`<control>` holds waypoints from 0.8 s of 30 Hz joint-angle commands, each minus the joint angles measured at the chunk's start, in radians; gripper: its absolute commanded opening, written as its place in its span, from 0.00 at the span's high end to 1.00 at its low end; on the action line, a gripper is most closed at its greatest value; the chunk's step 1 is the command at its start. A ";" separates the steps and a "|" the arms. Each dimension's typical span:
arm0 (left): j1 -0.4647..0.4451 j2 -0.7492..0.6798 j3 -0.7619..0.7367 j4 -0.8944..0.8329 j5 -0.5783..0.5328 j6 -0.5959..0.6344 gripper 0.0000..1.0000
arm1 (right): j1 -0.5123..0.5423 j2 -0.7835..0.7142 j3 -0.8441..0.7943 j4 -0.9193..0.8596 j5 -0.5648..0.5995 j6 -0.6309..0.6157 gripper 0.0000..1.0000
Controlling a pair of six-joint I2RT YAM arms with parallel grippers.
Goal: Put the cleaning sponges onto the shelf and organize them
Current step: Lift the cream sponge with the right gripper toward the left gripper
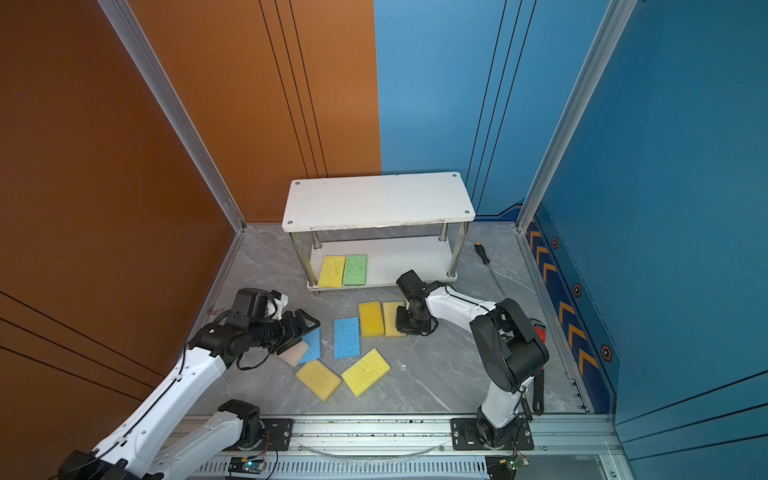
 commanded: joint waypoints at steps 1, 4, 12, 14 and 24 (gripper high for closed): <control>0.007 0.013 0.024 0.004 0.027 0.010 0.19 | 0.003 -0.067 -0.025 -0.007 0.010 0.005 0.87; 0.001 0.027 0.036 0.034 0.043 -0.002 0.19 | 0.005 -0.128 -0.048 -0.015 0.010 0.019 0.90; -0.103 0.100 0.018 0.323 0.128 -0.132 0.19 | 0.025 -0.320 -0.083 -0.059 -0.009 0.057 0.90; -0.141 0.131 -0.002 0.441 0.148 -0.186 0.19 | 0.046 -0.354 -0.072 -0.058 -0.032 0.064 0.90; -0.191 0.228 0.000 0.691 0.173 -0.260 0.20 | 0.213 -0.373 0.046 -0.051 -0.142 0.082 0.90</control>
